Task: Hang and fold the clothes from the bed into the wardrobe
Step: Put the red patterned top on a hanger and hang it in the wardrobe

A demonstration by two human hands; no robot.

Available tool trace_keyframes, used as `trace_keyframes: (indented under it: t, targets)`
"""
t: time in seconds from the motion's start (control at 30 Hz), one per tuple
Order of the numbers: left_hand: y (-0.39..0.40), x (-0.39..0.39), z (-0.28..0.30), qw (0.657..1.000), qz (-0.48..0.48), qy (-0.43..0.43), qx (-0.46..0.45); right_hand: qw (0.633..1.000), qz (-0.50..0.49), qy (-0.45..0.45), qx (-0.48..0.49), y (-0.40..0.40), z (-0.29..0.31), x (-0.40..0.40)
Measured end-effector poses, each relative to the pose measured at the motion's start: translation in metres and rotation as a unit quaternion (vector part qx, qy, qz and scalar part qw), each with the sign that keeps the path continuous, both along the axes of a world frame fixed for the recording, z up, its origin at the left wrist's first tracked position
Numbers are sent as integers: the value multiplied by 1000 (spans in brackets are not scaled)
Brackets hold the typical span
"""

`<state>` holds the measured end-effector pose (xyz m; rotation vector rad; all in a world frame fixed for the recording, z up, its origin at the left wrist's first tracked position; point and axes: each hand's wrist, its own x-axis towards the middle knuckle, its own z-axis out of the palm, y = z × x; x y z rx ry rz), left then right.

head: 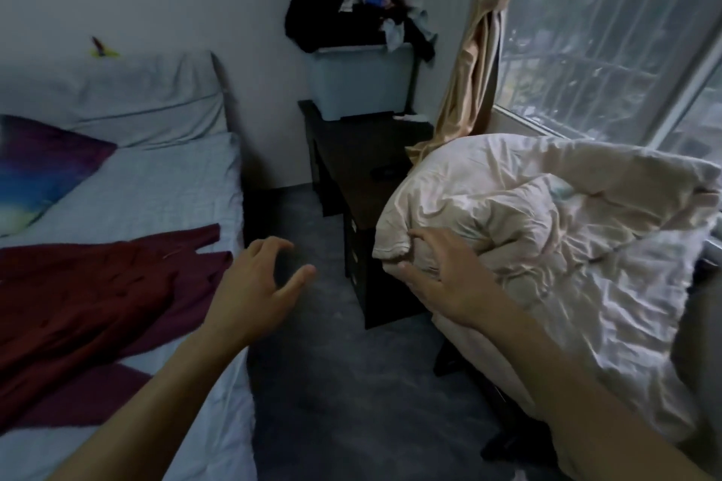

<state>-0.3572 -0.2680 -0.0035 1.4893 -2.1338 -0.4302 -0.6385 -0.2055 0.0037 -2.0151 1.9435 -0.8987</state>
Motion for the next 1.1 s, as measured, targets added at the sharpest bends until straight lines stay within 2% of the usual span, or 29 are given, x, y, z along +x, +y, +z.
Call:
trace_keyframes:
  t: [0.3, 0.53, 0.8, 0.93, 1.1]
  targets:
    - [-62, -15, 12, 997, 78, -17, -20, 998, 70, -9, 4, -103, 4, -30]
    - [-151, -5, -11, 993, 112, 28, -27, 993, 114, 30, -6, -213, 5, -18]
    - [-297, 43, -4, 986, 155, 44, -42, 983, 173, 53, -8, -382, 31, 45]
    - [-341, 80, -1, 978, 200, 36, -46, 974, 224, 28, -5, -451, 30, 85]
    - [-379, 122, -13, 962, 272, 21, -23, 958, 283, 43, 5, -528, 10, 134]
